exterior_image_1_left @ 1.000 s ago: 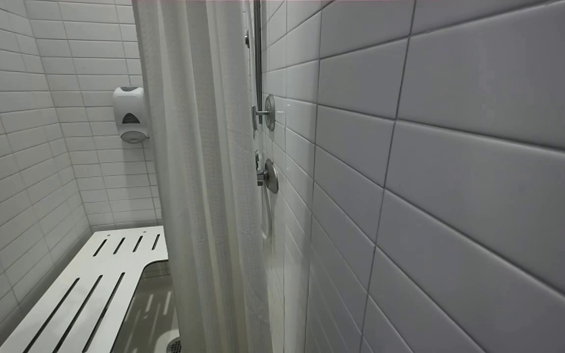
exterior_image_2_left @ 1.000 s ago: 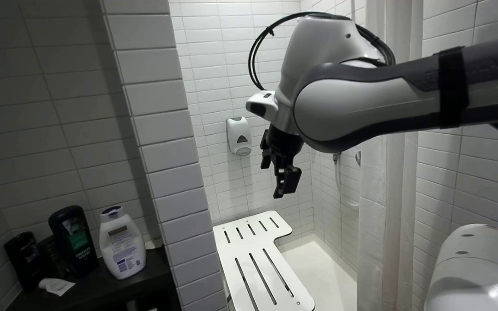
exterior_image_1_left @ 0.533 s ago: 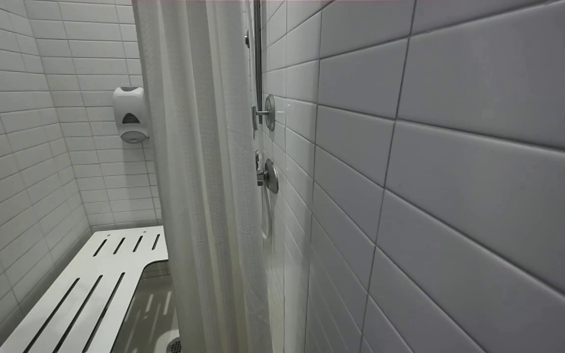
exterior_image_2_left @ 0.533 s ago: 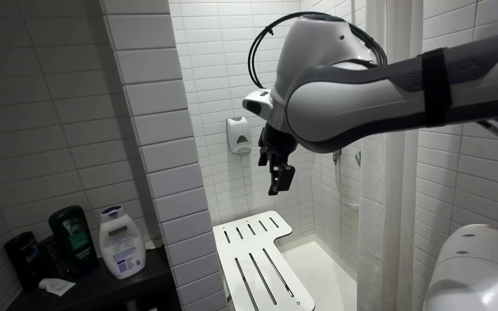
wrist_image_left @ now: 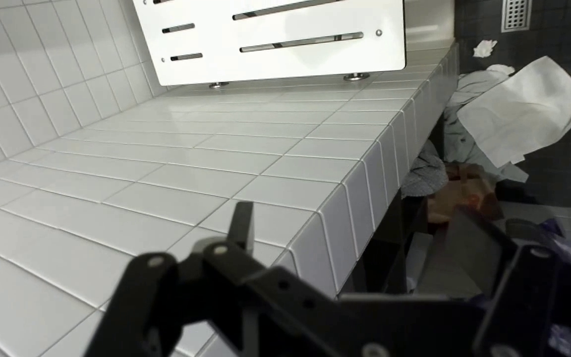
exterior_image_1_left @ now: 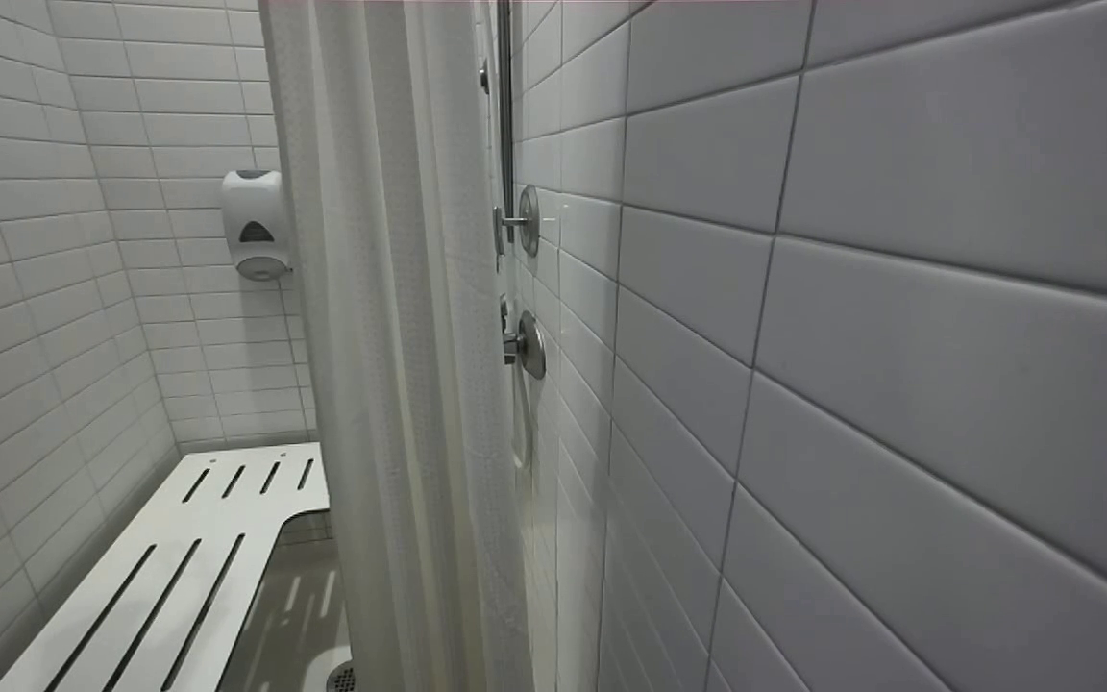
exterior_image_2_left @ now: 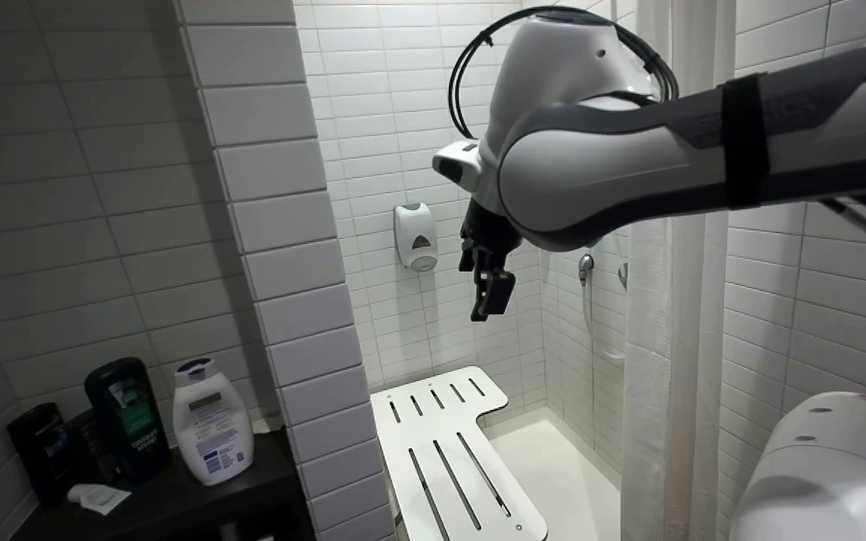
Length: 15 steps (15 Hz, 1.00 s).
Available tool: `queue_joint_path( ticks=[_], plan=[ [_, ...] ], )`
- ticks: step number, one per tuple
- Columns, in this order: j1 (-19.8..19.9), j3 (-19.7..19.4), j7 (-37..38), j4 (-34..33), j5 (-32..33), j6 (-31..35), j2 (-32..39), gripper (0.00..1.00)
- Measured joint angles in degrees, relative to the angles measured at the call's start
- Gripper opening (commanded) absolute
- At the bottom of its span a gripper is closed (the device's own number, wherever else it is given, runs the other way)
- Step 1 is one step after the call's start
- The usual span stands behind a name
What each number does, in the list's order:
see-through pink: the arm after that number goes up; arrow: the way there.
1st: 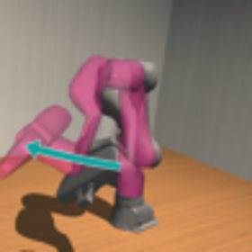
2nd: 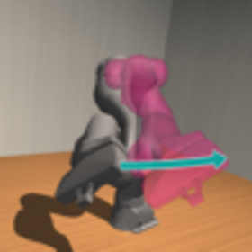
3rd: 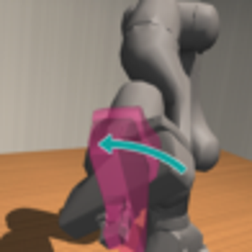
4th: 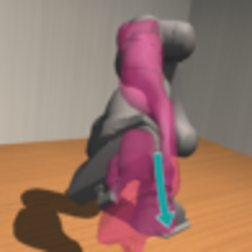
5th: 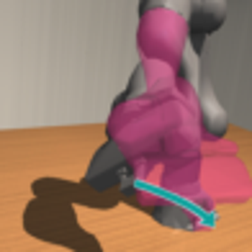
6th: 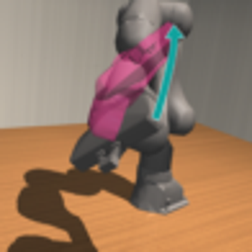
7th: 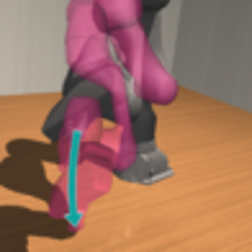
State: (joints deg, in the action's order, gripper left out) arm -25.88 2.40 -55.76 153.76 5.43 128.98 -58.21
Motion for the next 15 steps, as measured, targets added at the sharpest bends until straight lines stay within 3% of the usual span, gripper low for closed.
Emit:
queue_joint_path(
  ticks=[6,15],
  plan=[
    [0.56,0.06,0.89,-0.09,-0.4,-0.28,0.17,1.0],
    [-6.22,1.79,0.92,0.49,-4.58,-0.39,6.99,1.0]
  ],
)
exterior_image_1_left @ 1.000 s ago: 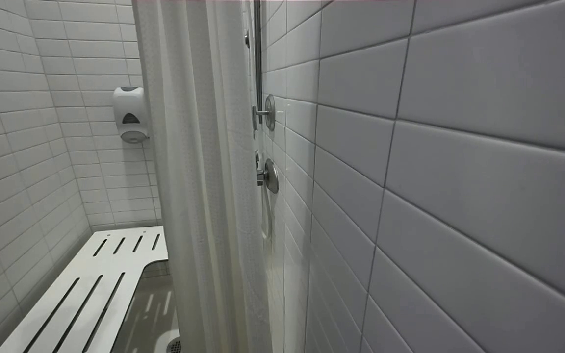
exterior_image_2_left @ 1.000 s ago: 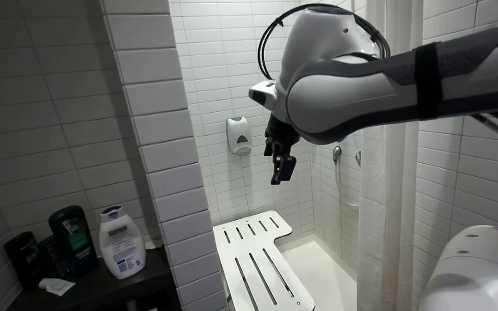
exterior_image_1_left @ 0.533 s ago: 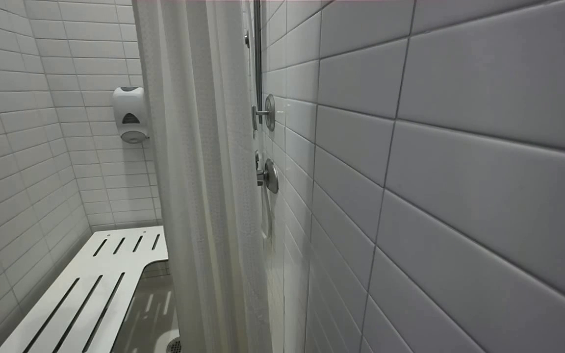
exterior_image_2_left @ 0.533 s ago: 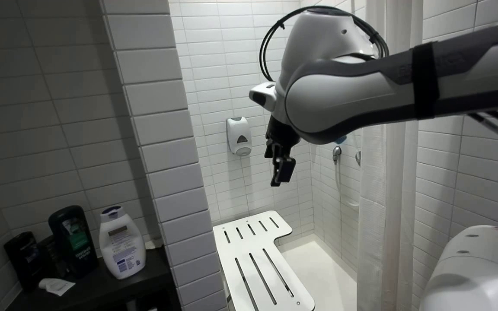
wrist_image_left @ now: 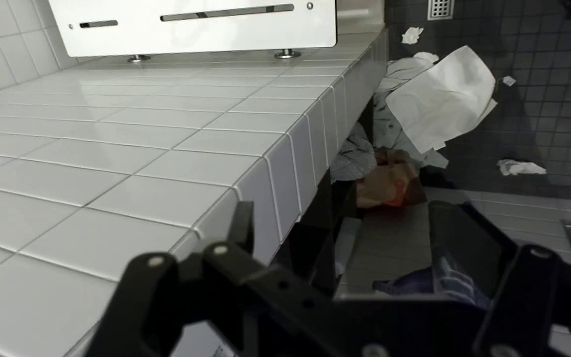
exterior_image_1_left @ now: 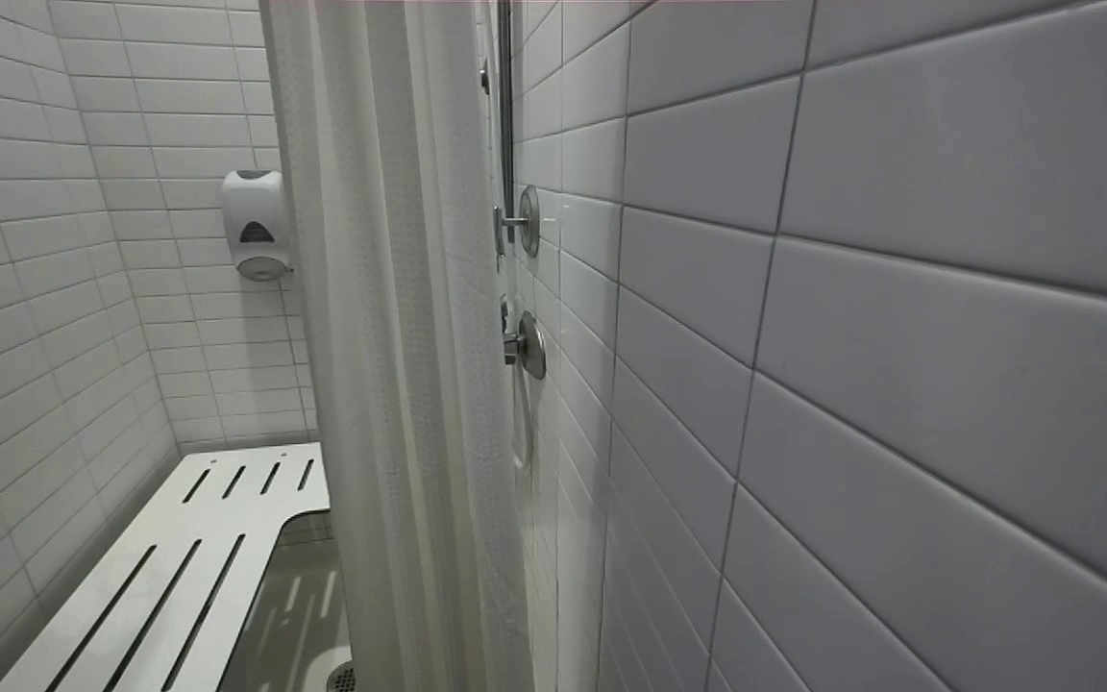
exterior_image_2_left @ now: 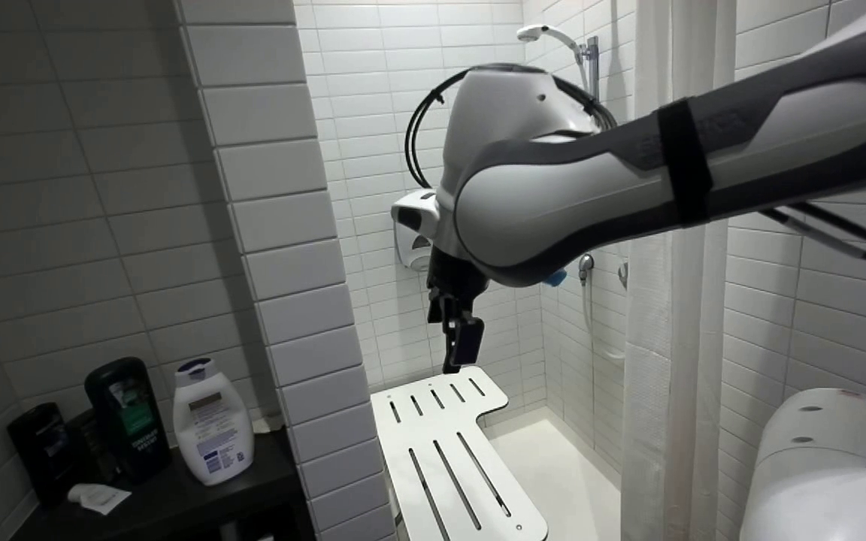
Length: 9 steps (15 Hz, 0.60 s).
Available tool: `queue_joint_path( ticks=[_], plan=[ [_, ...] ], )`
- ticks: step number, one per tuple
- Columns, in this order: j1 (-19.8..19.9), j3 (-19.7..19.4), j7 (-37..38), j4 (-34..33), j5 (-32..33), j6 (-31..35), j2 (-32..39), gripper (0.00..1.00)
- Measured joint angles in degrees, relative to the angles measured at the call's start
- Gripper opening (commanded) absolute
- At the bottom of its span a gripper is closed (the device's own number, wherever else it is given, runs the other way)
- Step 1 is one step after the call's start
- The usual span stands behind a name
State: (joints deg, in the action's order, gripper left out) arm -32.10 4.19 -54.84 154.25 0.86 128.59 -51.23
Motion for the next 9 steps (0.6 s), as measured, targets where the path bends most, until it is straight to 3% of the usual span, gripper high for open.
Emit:
queue_joint_path(
  ticks=[3,9],
  plan=[
    [0.44,0.25,0.42,-0.39,0.13,1.07,1.67,1.0],
    [5.7,-0.19,1.4,-0.65,0.74,2.9,0.08,1.0]
  ],
)
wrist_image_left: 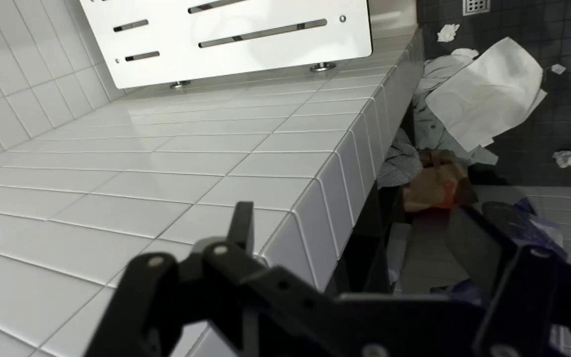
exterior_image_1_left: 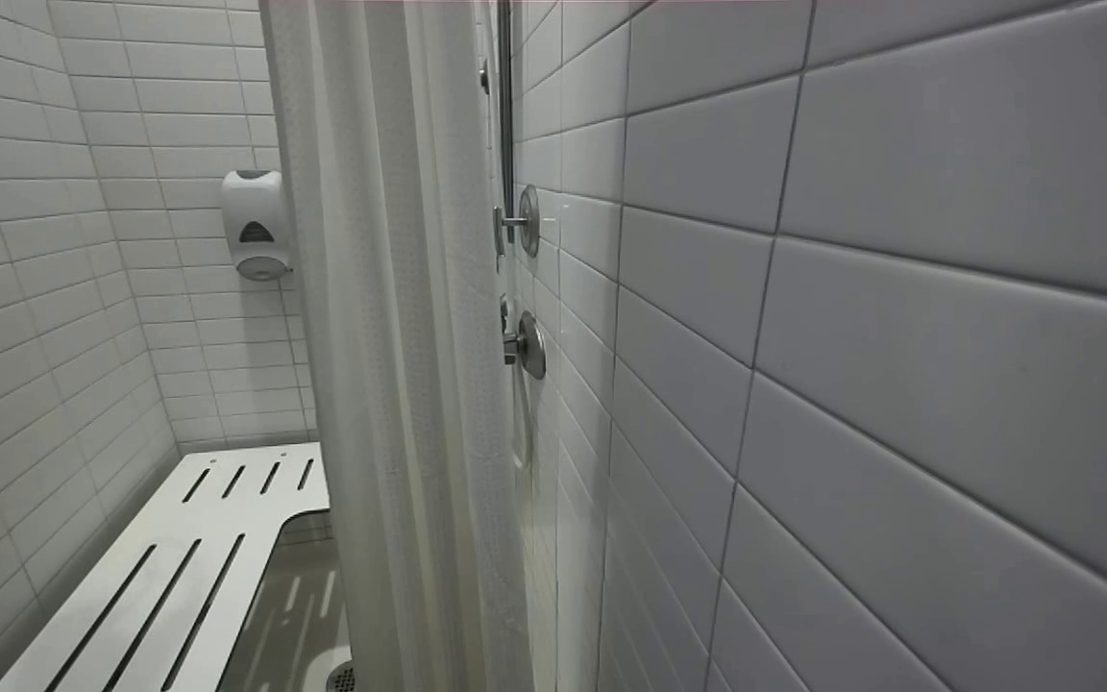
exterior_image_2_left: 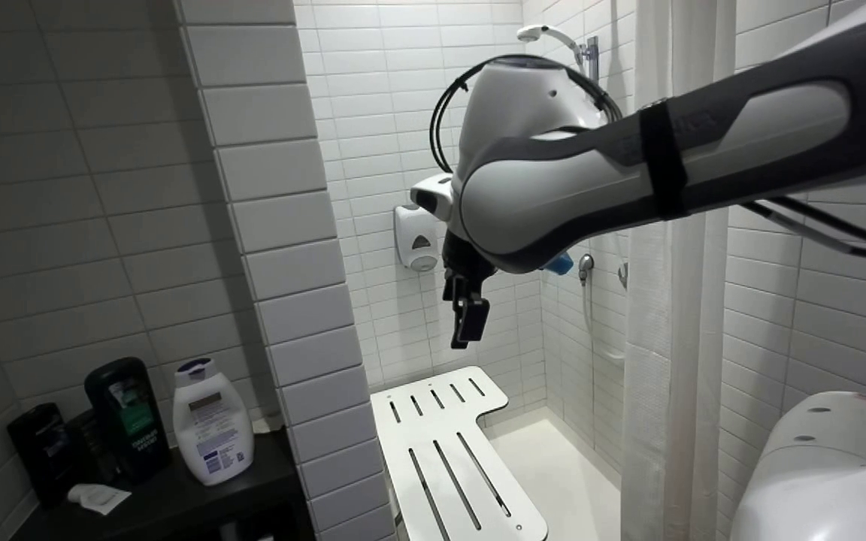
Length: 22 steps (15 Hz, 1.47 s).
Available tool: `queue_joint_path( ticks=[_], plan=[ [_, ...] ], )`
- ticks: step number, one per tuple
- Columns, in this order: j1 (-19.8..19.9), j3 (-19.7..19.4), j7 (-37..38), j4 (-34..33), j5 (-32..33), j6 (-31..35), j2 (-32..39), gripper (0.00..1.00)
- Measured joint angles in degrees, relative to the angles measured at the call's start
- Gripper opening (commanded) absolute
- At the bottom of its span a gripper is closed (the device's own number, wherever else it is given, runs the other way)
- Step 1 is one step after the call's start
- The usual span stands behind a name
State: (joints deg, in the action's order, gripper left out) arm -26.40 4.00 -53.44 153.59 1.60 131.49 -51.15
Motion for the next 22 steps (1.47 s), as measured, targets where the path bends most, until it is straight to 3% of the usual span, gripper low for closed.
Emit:
queue_joint_path(
  ticks=[22],
  plan=[
    [13.55,-7.97,3.62,3.78,6.3,1.04,-13.23,1.0]
  ],
)
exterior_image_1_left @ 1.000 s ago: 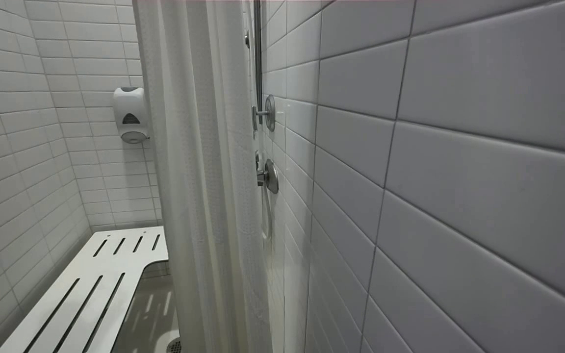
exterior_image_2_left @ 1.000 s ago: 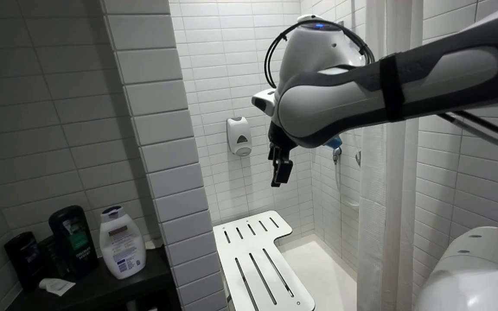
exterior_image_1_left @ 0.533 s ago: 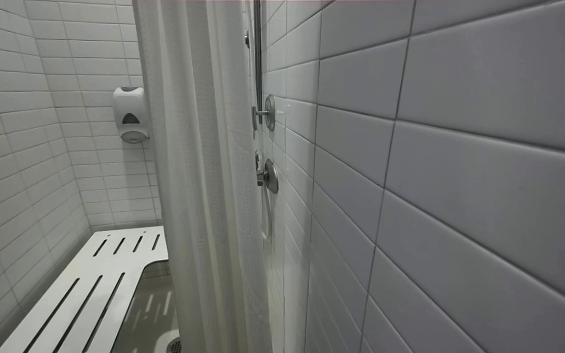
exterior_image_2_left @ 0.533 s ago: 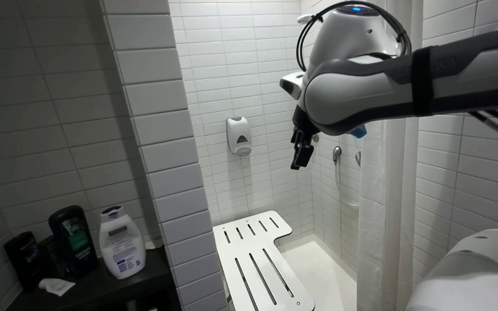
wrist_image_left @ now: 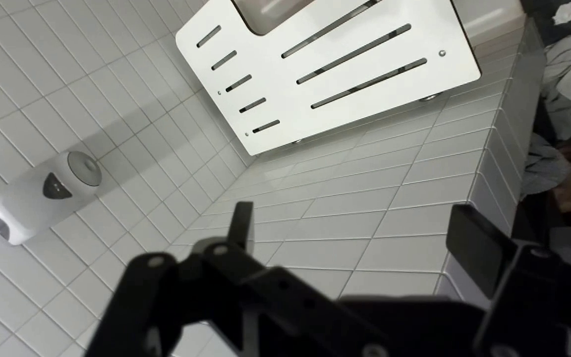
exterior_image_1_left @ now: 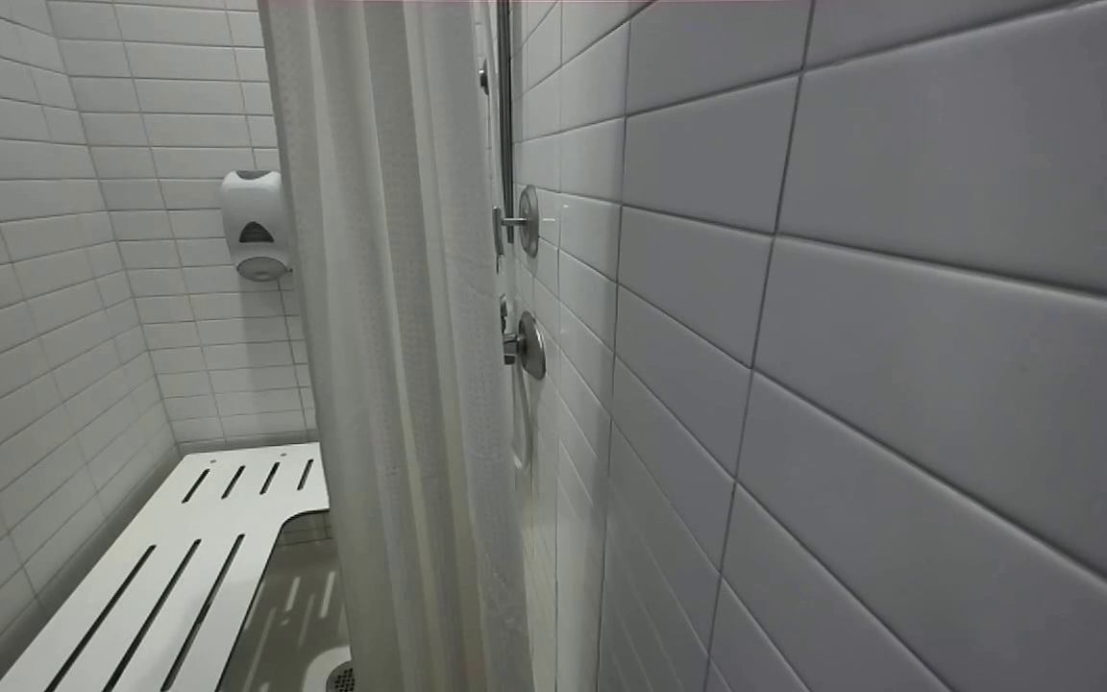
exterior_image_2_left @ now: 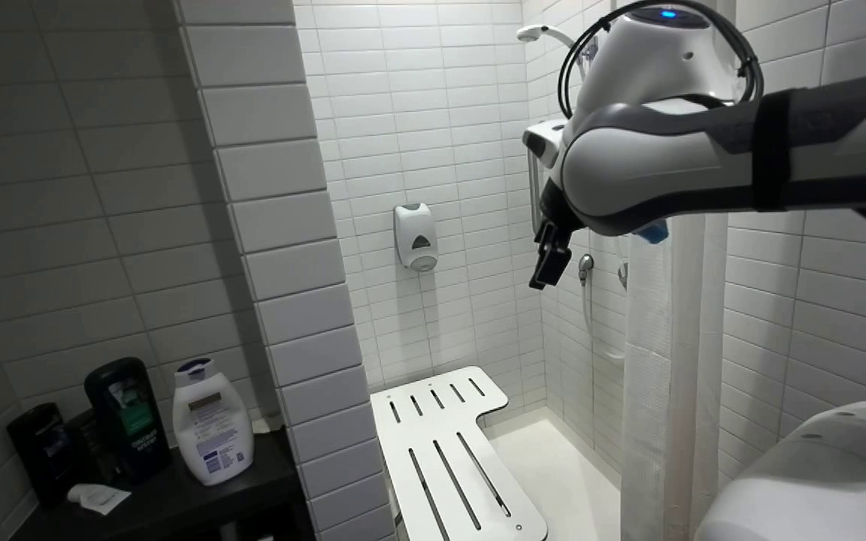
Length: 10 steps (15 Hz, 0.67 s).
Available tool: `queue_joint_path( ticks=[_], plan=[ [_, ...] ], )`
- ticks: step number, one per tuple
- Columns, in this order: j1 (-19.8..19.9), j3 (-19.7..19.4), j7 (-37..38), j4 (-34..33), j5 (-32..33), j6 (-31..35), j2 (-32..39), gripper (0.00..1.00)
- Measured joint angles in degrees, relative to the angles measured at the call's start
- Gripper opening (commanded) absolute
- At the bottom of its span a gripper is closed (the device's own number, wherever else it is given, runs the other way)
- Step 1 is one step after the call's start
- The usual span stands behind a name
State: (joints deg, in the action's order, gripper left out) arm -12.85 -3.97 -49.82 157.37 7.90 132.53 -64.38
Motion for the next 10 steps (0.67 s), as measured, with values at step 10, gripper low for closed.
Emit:
queue_joint_path(
  ticks=[10],
  plan=[
    [7.27,-5.24,0.99,1.43,4.08,0.41,-4.49,1.0]
  ],
)
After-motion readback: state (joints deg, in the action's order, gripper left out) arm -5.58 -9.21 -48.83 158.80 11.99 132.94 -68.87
